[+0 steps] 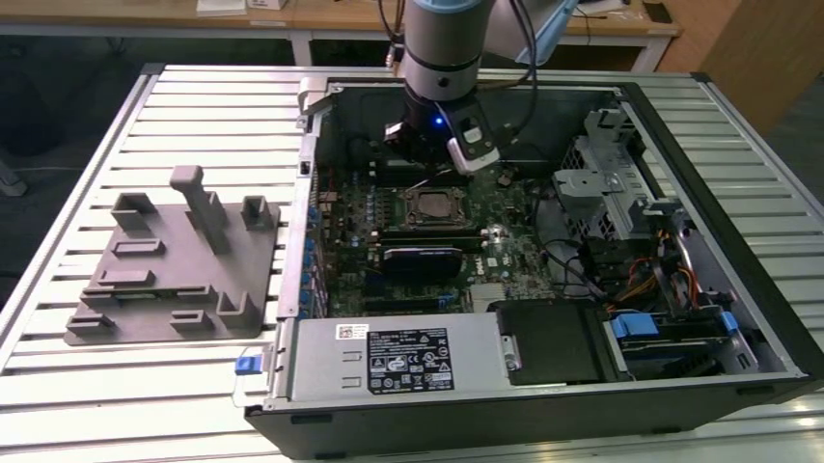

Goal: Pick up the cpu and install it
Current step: 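Install the first cpu locking lever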

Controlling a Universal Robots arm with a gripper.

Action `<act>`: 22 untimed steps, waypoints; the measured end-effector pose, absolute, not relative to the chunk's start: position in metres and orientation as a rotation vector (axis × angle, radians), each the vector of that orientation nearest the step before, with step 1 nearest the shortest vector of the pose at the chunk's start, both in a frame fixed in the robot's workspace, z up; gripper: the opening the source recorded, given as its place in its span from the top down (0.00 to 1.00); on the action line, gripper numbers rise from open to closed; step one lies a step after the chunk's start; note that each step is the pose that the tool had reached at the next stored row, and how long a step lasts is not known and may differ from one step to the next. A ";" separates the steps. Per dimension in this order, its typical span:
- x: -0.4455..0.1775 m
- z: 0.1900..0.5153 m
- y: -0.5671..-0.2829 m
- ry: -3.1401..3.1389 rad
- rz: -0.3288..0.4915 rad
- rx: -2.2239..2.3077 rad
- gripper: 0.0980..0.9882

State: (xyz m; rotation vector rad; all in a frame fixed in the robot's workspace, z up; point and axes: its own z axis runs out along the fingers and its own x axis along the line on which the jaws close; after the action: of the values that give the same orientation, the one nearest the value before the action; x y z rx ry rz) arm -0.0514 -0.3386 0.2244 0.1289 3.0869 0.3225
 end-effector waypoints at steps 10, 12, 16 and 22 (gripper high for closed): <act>-0.049 0.219 -0.338 3.088 0.303 0.128 0.99; -0.049 0.217 -0.338 3.087 0.294 0.128 0.99; -0.049 0.217 -0.337 3.087 0.288 0.127 0.99; -0.046 0.216 -0.336 3.087 0.287 0.128 0.99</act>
State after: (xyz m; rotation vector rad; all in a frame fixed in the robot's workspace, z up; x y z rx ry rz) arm -0.0458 -0.3356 0.2160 0.1279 3.0875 0.2871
